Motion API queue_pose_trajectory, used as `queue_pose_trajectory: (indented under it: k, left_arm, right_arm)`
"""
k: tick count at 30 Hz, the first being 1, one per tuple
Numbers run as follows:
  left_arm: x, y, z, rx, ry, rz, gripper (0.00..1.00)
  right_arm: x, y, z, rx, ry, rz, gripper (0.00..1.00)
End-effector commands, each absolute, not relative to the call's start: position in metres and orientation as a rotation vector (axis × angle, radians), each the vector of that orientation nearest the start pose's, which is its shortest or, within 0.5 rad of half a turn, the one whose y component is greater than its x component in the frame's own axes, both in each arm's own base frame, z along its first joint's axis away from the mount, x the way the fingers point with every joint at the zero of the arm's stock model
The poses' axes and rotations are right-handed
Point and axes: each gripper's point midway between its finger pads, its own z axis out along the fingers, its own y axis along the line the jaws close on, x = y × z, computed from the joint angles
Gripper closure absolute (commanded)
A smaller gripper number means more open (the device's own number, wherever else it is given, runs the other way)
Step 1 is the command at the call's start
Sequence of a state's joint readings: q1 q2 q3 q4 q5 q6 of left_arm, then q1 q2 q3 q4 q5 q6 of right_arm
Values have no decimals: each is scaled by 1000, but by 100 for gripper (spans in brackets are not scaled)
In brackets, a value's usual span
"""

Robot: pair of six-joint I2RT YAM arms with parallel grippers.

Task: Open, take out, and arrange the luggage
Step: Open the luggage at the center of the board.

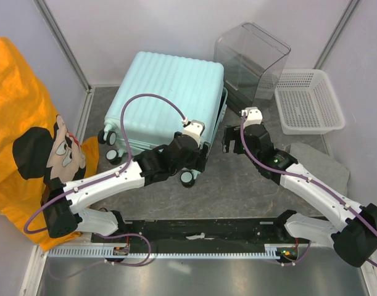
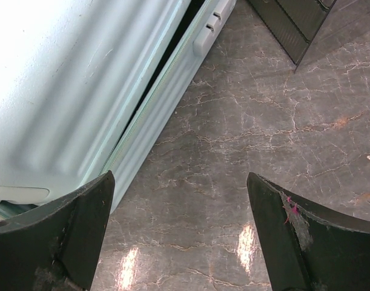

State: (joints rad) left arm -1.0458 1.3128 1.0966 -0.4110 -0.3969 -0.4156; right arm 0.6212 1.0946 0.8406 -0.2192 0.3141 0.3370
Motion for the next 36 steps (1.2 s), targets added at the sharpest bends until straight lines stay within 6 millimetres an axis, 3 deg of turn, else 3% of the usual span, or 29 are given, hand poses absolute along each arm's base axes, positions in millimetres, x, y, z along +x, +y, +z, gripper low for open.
queue_pose_trajectory:
  k: [1,3,5,8,9,10,17,23,28,36]
  left_arm:
    - [237,-312,203,406,2118,-491,23]
    - [238,-314,200,413,2123,-499,27]
    - [245,-311,195,390,2128,-494,36]
    - [256,-301,196,315,2117,-551,68]
    - [263,-292,198,276,2115,-563,89]
    - [263,-283,205,245,2091,-581,97]
    - [273,-240,236,128,1999,-625,98]
    - [274,-219,284,78,1863,-671,98]
    - [287,-182,328,-16,1712,-618,98]
    - [312,-126,381,-119,1537,-462,98]
  right_arm:
    - [313,172,206,-67,1990,308,2]
    - [313,171,209,-61,1981,310,2]
    - [312,169,214,-53,1967,313,2]
    - [313,166,220,-45,1947,303,2]
    - [313,165,222,-45,1943,300,2]
    - [314,164,223,-40,1940,291,2]
    - [317,167,216,-39,1957,285,2]
    - [323,177,208,-48,1974,309,2]
    - [329,187,197,-52,1991,336,2]
    - [341,216,178,-58,2012,450,2]
